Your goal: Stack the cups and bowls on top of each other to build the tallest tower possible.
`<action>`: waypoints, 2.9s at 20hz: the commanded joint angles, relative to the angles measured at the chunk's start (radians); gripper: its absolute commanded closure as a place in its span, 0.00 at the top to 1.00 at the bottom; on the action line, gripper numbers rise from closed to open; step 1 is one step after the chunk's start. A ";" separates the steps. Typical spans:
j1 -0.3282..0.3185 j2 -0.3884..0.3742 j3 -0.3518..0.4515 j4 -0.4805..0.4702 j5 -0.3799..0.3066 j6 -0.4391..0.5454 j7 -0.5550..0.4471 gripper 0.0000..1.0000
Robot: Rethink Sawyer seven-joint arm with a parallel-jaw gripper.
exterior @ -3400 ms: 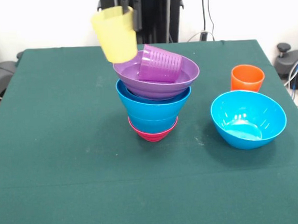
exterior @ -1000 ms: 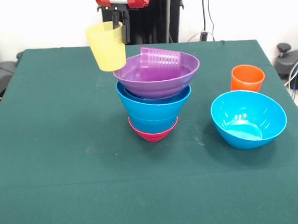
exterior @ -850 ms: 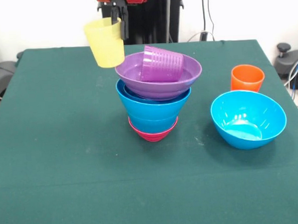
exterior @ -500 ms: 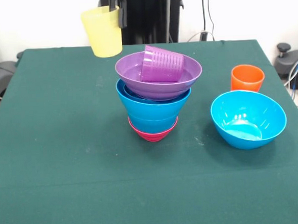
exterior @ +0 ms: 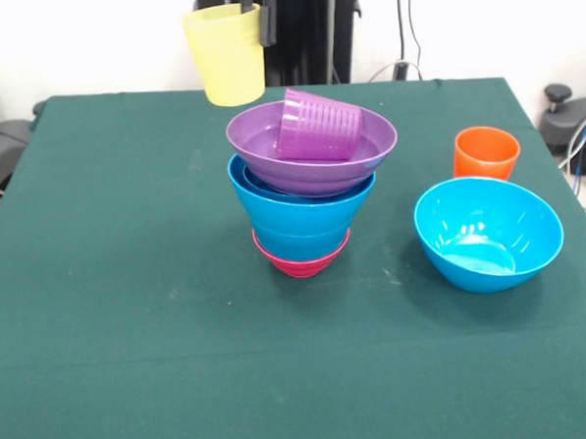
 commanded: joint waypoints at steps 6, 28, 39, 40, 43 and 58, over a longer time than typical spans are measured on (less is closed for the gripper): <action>0.036 0.073 0.001 0.009 0.007 0.068 0.079 0.00; 0.028 0.063 0.013 0.016 0.016 0.067 0.065 0.00; 0.010 0.070 0.019 0.006 0.008 0.069 0.048 0.00; 0.011 0.069 0.017 0.006 0.007 0.071 0.049 0.00; 0.017 0.069 0.008 0.004 0.003 0.070 0.053 0.00; 0.076 0.136 -0.048 -0.031 -0.019 0.011 0.093 0.00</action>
